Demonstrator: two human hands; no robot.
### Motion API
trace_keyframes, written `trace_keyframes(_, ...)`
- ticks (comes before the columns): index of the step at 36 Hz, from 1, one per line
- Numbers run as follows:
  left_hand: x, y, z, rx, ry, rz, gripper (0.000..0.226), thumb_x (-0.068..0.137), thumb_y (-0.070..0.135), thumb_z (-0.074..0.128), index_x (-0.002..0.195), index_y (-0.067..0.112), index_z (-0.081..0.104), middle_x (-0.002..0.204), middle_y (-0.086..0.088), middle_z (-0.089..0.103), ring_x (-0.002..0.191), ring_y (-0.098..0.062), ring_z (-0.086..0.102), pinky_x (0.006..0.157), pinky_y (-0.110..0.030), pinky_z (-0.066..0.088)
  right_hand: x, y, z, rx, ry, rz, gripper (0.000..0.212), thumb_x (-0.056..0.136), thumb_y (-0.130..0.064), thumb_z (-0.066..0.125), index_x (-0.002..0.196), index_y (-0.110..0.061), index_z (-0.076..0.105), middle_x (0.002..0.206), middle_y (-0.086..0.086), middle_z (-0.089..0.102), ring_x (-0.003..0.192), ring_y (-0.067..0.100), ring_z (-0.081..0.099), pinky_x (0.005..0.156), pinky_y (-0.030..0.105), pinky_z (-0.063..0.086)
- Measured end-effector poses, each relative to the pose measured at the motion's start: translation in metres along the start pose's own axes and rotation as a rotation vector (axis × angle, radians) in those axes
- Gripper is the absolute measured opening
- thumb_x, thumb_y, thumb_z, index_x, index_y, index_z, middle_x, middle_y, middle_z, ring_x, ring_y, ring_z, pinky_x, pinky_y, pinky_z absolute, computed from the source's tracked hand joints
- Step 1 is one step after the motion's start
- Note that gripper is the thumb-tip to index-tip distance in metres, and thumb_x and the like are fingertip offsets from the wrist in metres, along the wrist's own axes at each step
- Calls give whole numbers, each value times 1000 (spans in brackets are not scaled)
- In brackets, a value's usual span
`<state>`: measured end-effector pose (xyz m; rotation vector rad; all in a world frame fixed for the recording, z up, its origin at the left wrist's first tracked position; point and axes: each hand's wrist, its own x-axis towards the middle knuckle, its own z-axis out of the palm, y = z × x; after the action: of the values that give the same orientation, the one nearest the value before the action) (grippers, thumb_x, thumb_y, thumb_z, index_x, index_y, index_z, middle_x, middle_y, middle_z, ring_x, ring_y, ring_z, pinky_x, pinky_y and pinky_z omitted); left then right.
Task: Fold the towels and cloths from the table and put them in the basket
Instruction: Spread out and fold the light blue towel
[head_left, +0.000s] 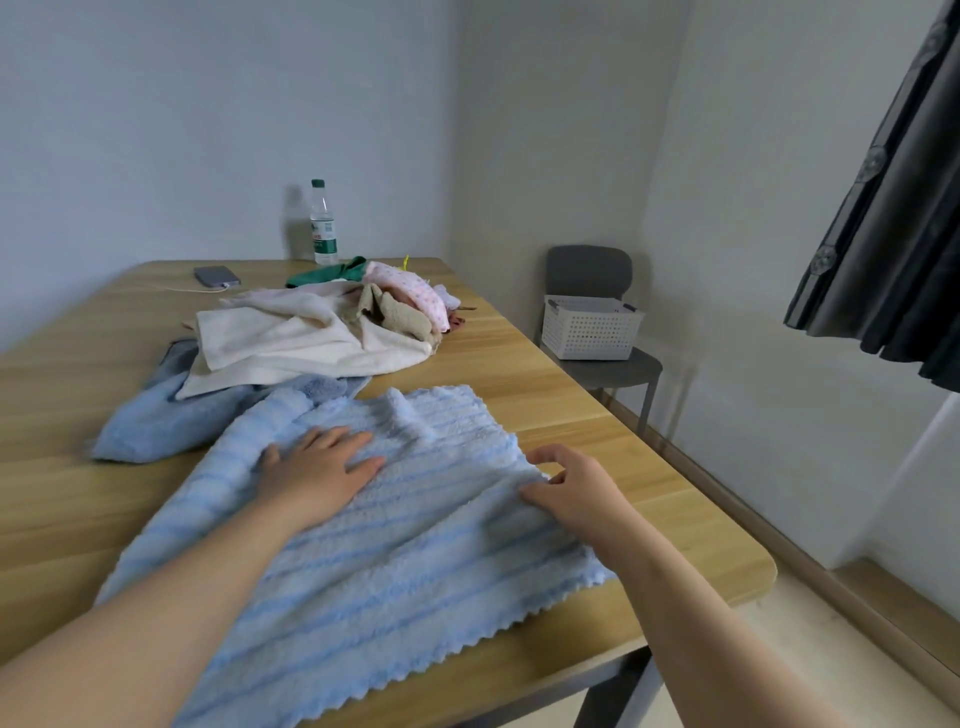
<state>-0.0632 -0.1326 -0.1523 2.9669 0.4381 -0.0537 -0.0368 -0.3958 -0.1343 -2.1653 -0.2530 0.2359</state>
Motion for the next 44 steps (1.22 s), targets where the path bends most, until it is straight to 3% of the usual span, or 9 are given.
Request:
trace_keyframes(6,-8,9,0,59,120,-16,49,97,51,23,143,35,27,153,6,22,141,-16,17,110,-42,21,-7,4,-14,-33,140,-34,31,93,-17,51,123,-25,52,76,-3,47,59,11,45,51,21,35)
trace_keyframes(10,-10,13,0,48,99,-20,45,99,45,20,141,35,29,151,6,25,138,-19,24,107,-41,26,-15,7,-19,-192,102,-2,34,93,-20,53,126,-25,49,77,-5,50,59,11,47,50,23,37)
trace_keyframes(15,-9,12,2,-9,60,-43,47,99,46,18,144,35,24,153,7,22,140,-19,20,111,-43,21,-14,12,-18,-385,74,39,34,92,-20,55,126,-19,53,86,0,57,70,15,52,68,28,47)
trace_keyframes(19,-7,14,-2,-39,56,-55,47,98,48,21,142,36,28,152,6,24,140,-19,22,110,-43,21,-6,9,-20,-356,146,31,30,94,-16,51,123,-19,54,77,-5,54,67,14,53,67,30,48)
trace_keyframes(23,3,15,-10,-71,118,-44,47,97,50,22,140,35,33,152,6,26,138,-19,25,108,-42,25,8,-8,-21,-447,172,45,26,92,-29,49,117,-23,55,92,-1,60,83,21,60,68,28,47)
trace_keyframes(26,15,11,-14,-86,141,-36,46,97,49,24,141,35,33,152,6,26,137,-20,27,110,-41,25,26,-23,-12,-354,147,-6,20,92,-26,48,107,-19,58,89,0,61,78,20,58,70,33,51)
trace_keyframes(33,28,5,2,-20,16,-38,53,96,53,20,147,39,15,158,6,5,145,-19,-3,115,-44,5,82,-46,27,-170,133,-55,24,90,-12,42,101,-2,62,80,5,58,67,19,47,58,31,38)
trace_keyframes(38,43,5,4,-3,-10,44,53,96,55,18,147,41,12,158,11,0,145,-17,-7,116,-44,3,123,-46,44,-288,145,8,29,92,-21,43,119,-19,55,104,1,62,101,24,55,90,35,41)
trace_keyframes(44,61,9,7,-59,19,104,51,95,55,22,145,42,19,157,15,6,145,-12,-4,115,-42,3,148,-36,53,-470,229,62,38,94,-34,42,129,-23,50,125,3,57,121,27,42,96,36,28)
